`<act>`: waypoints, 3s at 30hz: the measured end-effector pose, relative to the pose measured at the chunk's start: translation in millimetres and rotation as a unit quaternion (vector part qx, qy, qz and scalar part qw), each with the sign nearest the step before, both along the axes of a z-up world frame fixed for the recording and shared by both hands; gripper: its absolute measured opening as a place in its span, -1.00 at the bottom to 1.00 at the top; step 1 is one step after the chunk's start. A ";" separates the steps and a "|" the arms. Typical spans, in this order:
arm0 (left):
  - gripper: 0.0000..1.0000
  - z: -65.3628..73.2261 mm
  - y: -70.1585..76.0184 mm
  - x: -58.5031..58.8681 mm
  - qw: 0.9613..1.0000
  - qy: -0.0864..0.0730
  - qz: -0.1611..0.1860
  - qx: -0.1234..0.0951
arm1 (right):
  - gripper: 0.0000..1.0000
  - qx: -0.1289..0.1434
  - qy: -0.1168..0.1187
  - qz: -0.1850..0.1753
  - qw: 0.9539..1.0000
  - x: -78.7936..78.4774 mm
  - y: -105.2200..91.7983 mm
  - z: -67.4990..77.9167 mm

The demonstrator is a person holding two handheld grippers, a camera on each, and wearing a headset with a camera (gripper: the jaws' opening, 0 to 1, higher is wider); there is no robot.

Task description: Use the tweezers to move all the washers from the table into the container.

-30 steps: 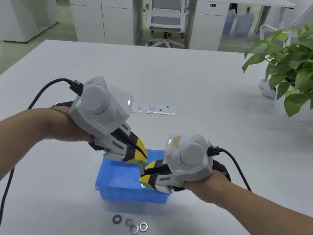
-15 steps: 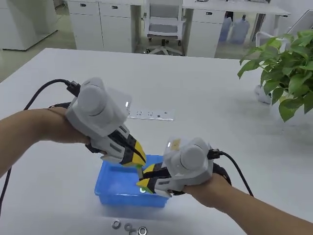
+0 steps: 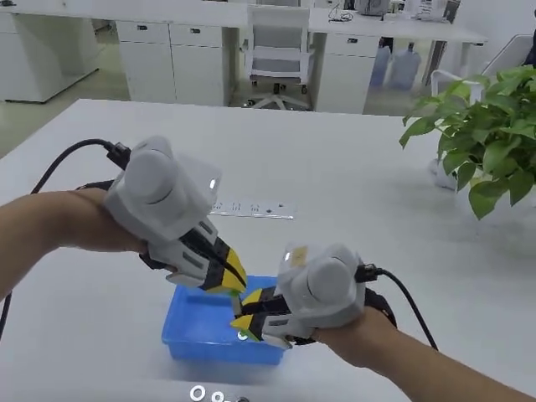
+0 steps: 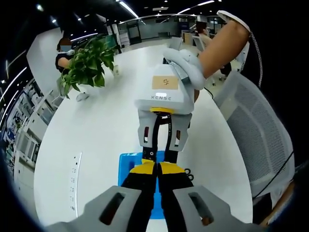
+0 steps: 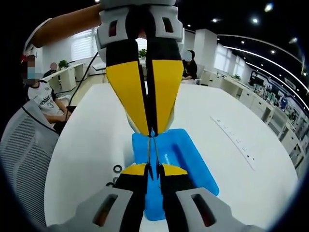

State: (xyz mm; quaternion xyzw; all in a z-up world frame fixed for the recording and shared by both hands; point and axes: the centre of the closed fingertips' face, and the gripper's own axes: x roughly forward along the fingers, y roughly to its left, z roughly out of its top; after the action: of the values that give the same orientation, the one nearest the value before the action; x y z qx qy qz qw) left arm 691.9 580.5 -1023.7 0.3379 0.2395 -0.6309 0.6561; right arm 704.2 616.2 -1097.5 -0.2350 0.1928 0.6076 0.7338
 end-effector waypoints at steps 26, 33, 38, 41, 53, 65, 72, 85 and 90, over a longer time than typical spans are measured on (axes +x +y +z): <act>-0.91 0.4 24.9 -35.4 1.000 -0.001 0.016 0.008 | -0.77 0.002 -0.006 0.029 1.000 -35.3 26.5 1.1; -0.91 -5.6 28.7 -42.0 1.000 0.004 0.018 0.009 | -0.77 0.002 -0.004 0.033 0.999 -42.4 30.5 -4.4; -0.91 -10.3 30.0 -46.8 1.000 0.008 0.018 0.010 | -0.77 0.002 0.000 0.037 0.999 -48.6 33.8 -9.7; -0.91 -14.3 32.0 -49.5 1.000 0.011 0.019 0.012 | -0.77 0.000 0.005 0.039 0.999 -52.2 36.4 -14.4; -0.91 -28.8 39.9 -57.5 0.999 0.025 0.025 0.013 | -0.77 -0.006 0.012 0.051 0.999 -62.7 44.4 -29.0; -0.90 -40.5 40.2 -58.9 0.999 0.034 0.025 0.015 | -0.76 -0.015 0.019 0.056 0.998 -63.8 42.7 -40.4; -0.90 -46.9 41.5 -61.9 0.999 0.043 0.025 0.016 | -0.76 -0.017 0.025 0.063 0.998 -67.8 44.4 -47.3; -0.90 -55.6 45.0 -63.4 0.998 0.053 0.027 0.020 | -0.76 -0.022 0.027 0.070 0.997 -70.4 46.7 -55.6; -0.90 -55.8 44.1 -61.7 0.998 0.053 0.028 0.016 | -0.76 -0.022 0.028 0.071 0.997 -70.1 46.5 -56.5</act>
State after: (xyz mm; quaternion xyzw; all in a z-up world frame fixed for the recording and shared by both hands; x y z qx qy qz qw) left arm 630.1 624.5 -1079.5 0.3074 0.2933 -0.6251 0.6548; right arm 634.0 662.6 -1154.0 -0.2476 0.2094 0.6598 0.6779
